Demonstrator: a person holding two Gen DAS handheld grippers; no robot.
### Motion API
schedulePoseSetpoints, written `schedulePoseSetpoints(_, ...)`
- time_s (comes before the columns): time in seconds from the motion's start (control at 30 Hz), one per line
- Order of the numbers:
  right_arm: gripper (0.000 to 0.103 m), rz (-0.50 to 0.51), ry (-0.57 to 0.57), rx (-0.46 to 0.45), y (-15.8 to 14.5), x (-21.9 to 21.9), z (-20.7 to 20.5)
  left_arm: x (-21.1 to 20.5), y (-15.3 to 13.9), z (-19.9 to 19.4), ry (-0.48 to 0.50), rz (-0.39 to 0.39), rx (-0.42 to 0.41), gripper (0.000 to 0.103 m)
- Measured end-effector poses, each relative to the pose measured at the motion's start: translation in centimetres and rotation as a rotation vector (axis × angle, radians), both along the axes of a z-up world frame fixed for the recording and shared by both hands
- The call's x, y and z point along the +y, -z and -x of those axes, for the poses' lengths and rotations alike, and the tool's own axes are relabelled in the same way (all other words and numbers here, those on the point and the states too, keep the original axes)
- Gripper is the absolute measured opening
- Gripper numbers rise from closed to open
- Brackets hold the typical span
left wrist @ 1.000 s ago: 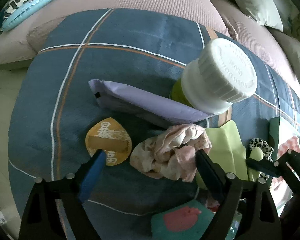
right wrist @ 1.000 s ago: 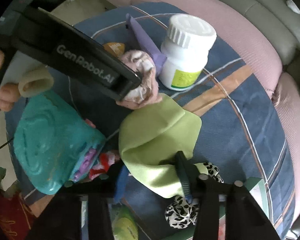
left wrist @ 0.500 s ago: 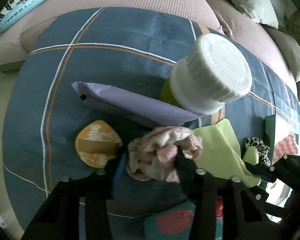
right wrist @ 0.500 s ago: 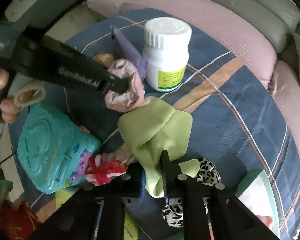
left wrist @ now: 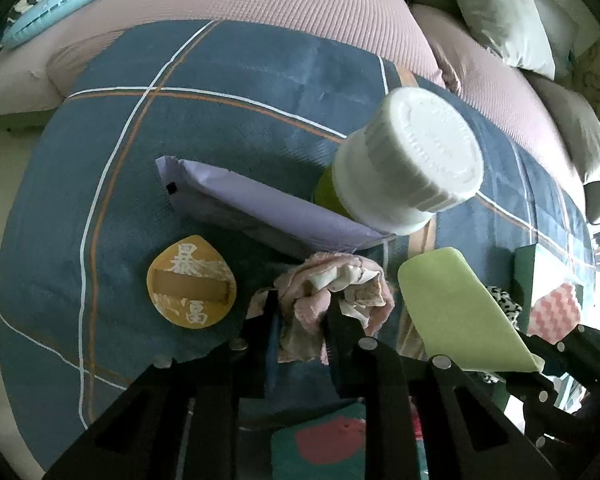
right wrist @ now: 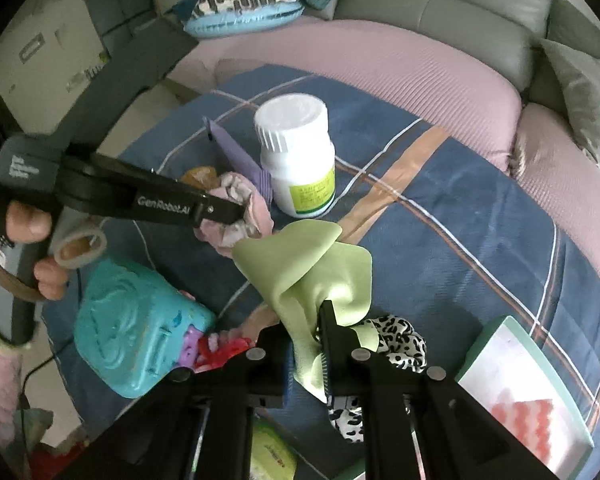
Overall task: Organize soft objects
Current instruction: 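Lift the green cloth with the right gripper while the left gripper lifts the pink cloth toward the tray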
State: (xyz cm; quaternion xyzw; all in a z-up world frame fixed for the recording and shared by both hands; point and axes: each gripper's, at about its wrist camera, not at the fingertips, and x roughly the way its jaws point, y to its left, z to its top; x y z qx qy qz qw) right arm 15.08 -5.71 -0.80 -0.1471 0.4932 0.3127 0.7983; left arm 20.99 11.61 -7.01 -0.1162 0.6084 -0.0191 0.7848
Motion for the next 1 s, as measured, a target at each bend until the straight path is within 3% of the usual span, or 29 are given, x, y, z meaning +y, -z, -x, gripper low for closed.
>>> schedulePoseSetpoints(0.3,0.011,-0.085,0.060,-0.049,-2.5,-1.0,0.7,0.7,-3.3,2.0,-0.041,0.009,-0.075,0.020)
schedulePoseSetpoints(0.5,0.011,-0.138,0.108,-0.115,-5.8,-2.8,1.7,1.1,-8.0,3.9,-0.066,0.004,-0.189,0.020)
schedulePoseSetpoints(0.77,0.011,-0.204,0.239,-0.240,-10.6,-7.8,4.2,-0.6,-15.5,7.2,-0.073,0.019,-0.388,0.020)
schedulePoseSetpoints(1.0,0.011,-0.216,0.407,-0.331,-13.6,-14.1,7.5,-4.8,-18.8,8.8,-0.020,0.049,-0.479,0.020)
